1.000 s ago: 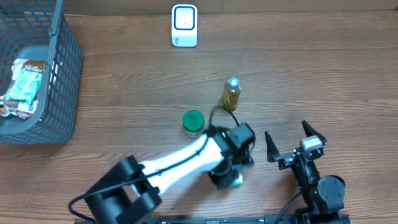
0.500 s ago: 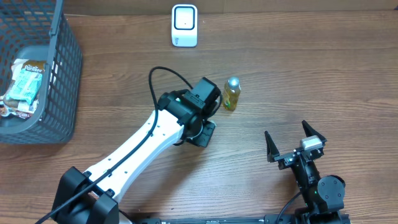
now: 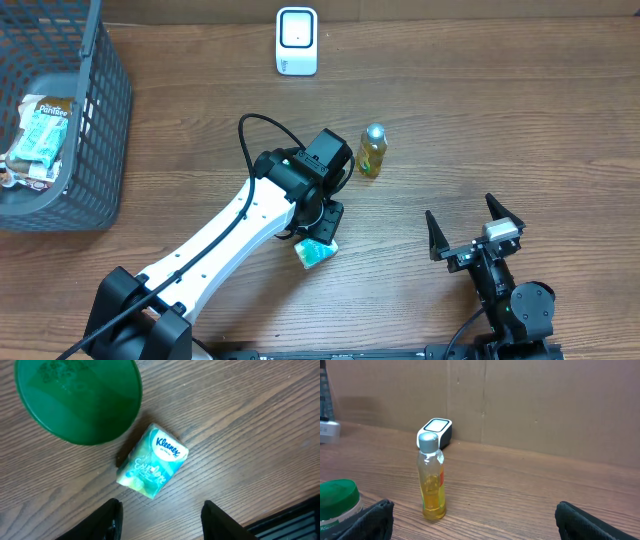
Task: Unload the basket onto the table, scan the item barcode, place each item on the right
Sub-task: 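Place the tissue pack beside the green jar and release, then reach the left gripper into the basket toward the PanTree packet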
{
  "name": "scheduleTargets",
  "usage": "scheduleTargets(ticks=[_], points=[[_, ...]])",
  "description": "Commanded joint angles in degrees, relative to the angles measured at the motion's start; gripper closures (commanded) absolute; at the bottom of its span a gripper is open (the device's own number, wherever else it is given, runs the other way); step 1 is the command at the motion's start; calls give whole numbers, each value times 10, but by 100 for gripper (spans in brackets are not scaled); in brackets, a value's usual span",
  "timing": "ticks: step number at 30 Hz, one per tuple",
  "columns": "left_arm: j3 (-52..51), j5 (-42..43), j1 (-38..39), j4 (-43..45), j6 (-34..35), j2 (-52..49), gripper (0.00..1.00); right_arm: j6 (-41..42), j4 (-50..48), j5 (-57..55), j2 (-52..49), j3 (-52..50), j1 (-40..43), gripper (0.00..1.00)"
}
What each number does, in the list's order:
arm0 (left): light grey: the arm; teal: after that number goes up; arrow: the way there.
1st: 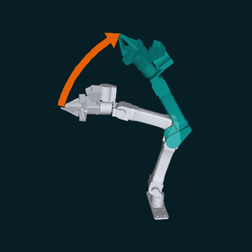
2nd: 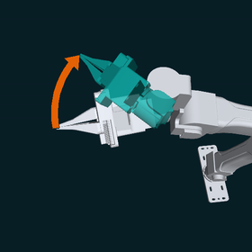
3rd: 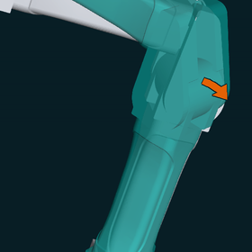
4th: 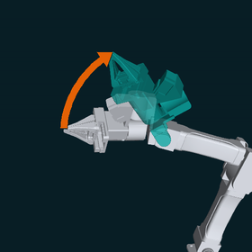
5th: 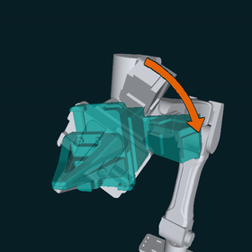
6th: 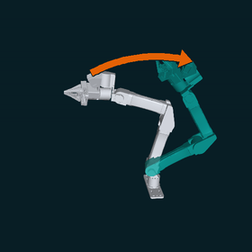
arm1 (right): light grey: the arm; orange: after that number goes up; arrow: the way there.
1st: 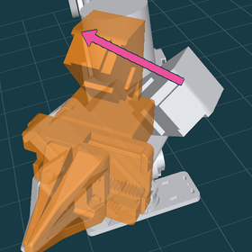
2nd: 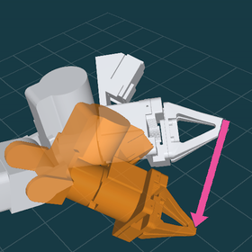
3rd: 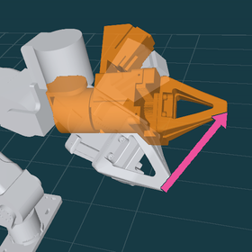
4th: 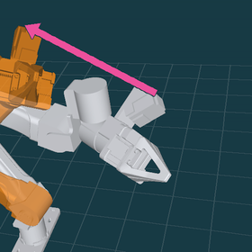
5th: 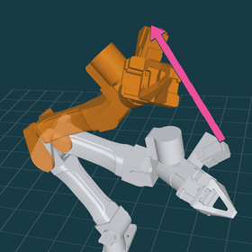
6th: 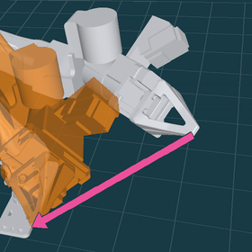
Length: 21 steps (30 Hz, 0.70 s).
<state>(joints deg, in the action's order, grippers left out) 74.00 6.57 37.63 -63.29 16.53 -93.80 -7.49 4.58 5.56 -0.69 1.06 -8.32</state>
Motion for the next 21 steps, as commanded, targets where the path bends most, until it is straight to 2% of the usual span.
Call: scheduleTargets(ticks=[1, 6, 8, 10, 11, 13, 15, 21], points=[[67, 0, -38, -13, -12, 42, 48, 1, -2, -4, 5, -6, 2, 0], [197, -57, -120, -38, -51, 76, 41, 1, -2, -4, 5, -6, 2, 0], [242, -93, -150, -38, -75, 84, 35, 1, -2, -4, 5, -6, 2, 0], [280, -142, -178, -30, -80, 89, 6, 1, -2, -4, 5, -6, 2, 0], [293, -174, -194, -19, -80, 91, 0, 1, -2, -4, 5, -6, 2, 0], [306, -224, -225, 6, -88, 92, 0, 1, -2, -4, 5, -6, 2, 0], [308, -251, -268, 39, -125, 92, 0, 1, -2, -4, 5, -6, 2, 0], [308, -267, -412, 94, -198, 74, 0, 1, -2, -4, 5, -6, 2, 0]])
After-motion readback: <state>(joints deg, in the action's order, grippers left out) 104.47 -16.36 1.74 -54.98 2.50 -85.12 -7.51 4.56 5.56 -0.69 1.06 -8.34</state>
